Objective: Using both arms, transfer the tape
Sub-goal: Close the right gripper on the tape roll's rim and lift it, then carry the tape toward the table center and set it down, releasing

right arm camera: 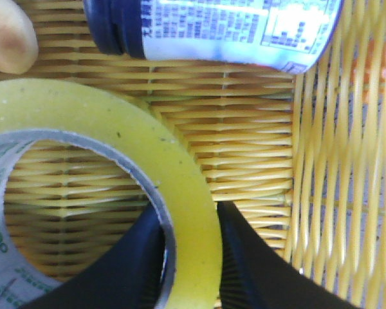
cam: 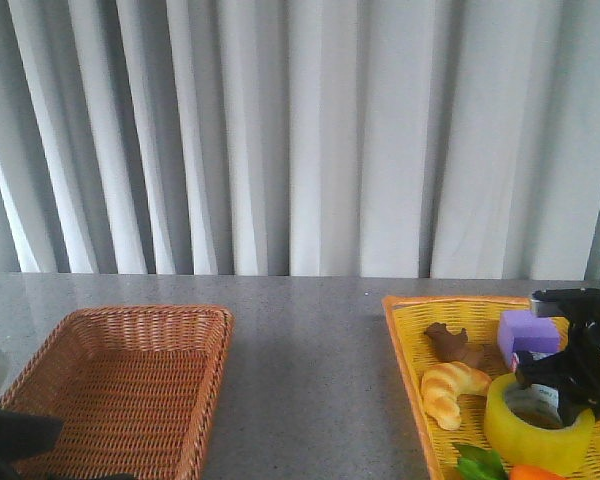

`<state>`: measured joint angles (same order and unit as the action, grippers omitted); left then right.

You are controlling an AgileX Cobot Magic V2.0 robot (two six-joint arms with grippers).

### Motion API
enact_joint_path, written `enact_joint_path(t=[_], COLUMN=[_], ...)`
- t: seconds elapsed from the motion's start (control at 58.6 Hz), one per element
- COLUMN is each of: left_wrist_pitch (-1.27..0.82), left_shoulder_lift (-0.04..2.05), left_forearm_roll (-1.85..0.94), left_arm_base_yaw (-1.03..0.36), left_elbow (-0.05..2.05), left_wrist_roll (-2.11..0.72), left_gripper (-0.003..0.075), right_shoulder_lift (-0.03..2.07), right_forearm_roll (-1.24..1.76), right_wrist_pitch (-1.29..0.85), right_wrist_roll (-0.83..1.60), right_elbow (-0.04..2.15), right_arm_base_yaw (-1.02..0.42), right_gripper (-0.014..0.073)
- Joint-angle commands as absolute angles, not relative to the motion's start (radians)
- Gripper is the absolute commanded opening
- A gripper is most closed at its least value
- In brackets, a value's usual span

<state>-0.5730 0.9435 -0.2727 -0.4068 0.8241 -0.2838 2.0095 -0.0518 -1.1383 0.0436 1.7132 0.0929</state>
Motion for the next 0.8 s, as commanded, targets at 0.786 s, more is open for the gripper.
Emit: enact_joint_path(t=[0.786], left_wrist_pitch=[-0.514], left_shoulder_lift=[0.938], left_forearm_roll=[-0.294], left_arm_base_yaw=[-0.412], left_elbow=[0.854], left_wrist_roll=[-0.283], left_gripper=[0.0578], right_shoulder_lift=[1.723], right_forearm_roll=[0.139], right_wrist_pitch=[-0.853], right_wrist_roll=[0.225], right_elbow=[1.744], right_arm_base_yaw=[-0.335], right_gripper=[0.0143])
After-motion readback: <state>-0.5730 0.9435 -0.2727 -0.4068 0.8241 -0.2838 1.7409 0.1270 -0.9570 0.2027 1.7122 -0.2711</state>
